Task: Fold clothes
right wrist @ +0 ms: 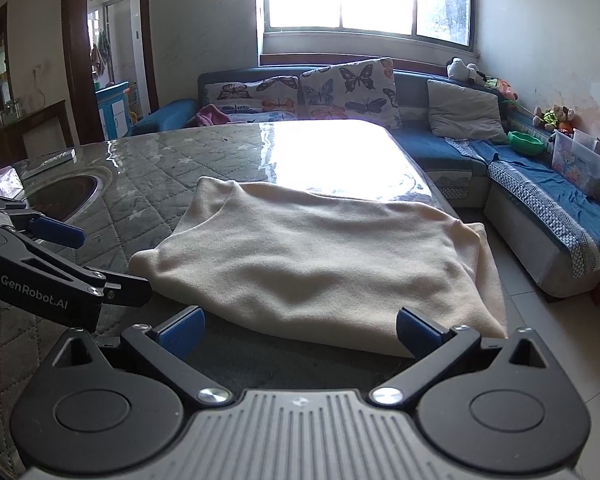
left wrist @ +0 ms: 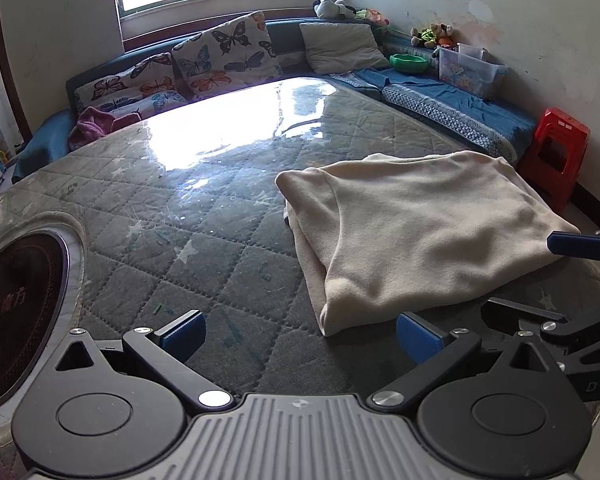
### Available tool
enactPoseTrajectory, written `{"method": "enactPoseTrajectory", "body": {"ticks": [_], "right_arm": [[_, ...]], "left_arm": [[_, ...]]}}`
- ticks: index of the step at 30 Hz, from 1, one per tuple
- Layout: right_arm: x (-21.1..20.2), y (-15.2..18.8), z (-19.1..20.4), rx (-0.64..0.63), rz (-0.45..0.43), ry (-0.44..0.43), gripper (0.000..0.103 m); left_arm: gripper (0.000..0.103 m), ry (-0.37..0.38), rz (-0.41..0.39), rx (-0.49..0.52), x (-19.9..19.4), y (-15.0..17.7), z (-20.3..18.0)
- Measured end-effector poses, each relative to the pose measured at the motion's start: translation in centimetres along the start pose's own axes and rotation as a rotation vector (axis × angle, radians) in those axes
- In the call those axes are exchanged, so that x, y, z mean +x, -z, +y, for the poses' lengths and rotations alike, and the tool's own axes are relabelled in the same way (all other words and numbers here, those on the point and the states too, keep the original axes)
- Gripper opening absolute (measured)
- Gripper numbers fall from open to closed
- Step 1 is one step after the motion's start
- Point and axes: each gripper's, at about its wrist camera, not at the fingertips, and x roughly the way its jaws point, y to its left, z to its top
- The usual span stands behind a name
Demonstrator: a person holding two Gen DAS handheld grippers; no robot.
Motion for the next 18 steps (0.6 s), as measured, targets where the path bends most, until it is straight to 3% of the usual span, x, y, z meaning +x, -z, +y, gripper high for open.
{"method": "enactPoseTrajectory", "body": {"ticks": [18], "right_arm": [[0.25,-0.15,-0.16,0.004,-0.002,-0.008,0.103]], "left_arm": [[0.103,0.003,0.0,-0.01,-0.01,-0.09,-0.25]]}}
